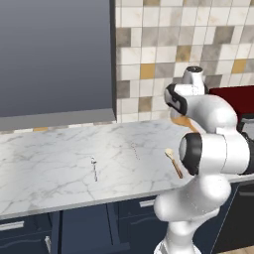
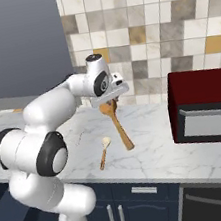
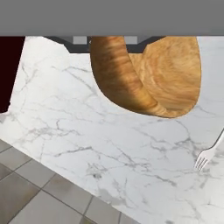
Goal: Organize the utensils by type. Pick up the wooden spoons from the counter and place them in the open cabinet. Then pick up the metallic utensils from the counter and place them in the open drawer.
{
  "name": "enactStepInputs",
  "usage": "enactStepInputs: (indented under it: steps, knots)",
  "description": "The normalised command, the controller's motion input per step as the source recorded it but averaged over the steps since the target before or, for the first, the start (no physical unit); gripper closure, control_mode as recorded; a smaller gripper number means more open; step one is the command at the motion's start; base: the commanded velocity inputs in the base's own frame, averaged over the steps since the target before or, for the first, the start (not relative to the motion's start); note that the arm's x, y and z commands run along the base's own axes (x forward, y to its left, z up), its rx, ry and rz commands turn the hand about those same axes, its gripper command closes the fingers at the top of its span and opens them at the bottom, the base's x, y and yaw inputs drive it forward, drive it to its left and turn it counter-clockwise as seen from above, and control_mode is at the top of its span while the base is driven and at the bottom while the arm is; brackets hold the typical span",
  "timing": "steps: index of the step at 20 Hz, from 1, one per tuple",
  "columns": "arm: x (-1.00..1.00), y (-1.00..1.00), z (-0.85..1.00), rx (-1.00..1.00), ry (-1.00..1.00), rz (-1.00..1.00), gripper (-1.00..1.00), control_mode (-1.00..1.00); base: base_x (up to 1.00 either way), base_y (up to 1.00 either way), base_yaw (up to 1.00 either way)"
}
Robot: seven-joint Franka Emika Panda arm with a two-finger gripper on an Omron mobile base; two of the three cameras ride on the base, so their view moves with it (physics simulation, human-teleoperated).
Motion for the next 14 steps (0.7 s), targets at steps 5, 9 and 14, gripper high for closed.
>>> enactStepInputs:
  steps: [5,9,14]
  knots:
    - [-0.49,0.71,0.39,0.0,0.0,0.12,1.0,-1.0,0.0,0.0,0.0]
    - [-0.45,0.72,0.3,0.0,0.0,0.18,1.0,-1.0,0.0,0.0,0.0]
    - [-0.46,0.69,0.24,-0.1,0.0,0.3,1.0,-1.0,0.0,0.0,0.0]
